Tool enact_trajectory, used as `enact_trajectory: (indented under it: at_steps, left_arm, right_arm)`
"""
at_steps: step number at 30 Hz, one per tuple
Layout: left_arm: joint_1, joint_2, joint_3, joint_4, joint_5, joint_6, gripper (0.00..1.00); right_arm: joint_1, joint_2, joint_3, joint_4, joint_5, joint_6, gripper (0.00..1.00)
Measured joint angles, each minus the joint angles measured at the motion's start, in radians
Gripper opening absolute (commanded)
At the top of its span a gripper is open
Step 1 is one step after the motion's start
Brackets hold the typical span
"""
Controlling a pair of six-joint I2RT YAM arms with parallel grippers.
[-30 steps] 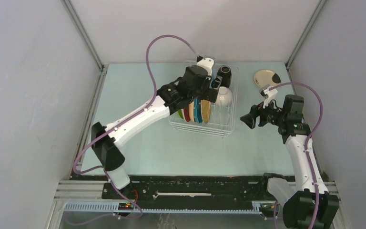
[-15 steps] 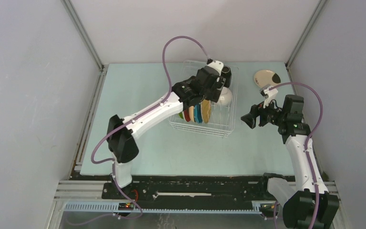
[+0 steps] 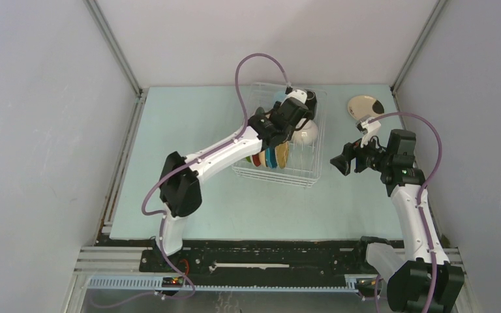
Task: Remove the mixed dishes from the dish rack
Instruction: Pick up the plate from the dish rack.
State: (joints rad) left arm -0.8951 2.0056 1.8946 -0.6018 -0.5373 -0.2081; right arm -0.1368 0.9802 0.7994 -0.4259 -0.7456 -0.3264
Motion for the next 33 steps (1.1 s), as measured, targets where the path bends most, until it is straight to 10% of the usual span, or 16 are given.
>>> enact_trajectory:
  at_steps: [12,26,33]
  left_arm:
    - [-0.008,0.052,0.000,-0.003,-0.050,0.005,0.43]
    - [-0.014,0.091,0.004,0.013,-0.105,-0.019,0.02]
    - [-0.048,0.077,-0.014,0.040,-0.143,0.010,0.00]
  right_arm:
    - [-0.001,0.000,0.000,0.000,0.004,0.000,0.80]
    - [-0.006,0.000,0.000,0.000,0.004,0.000,0.80]
    - [-0.007,0.000,0.000,0.002,0.004,0.002,0.80]
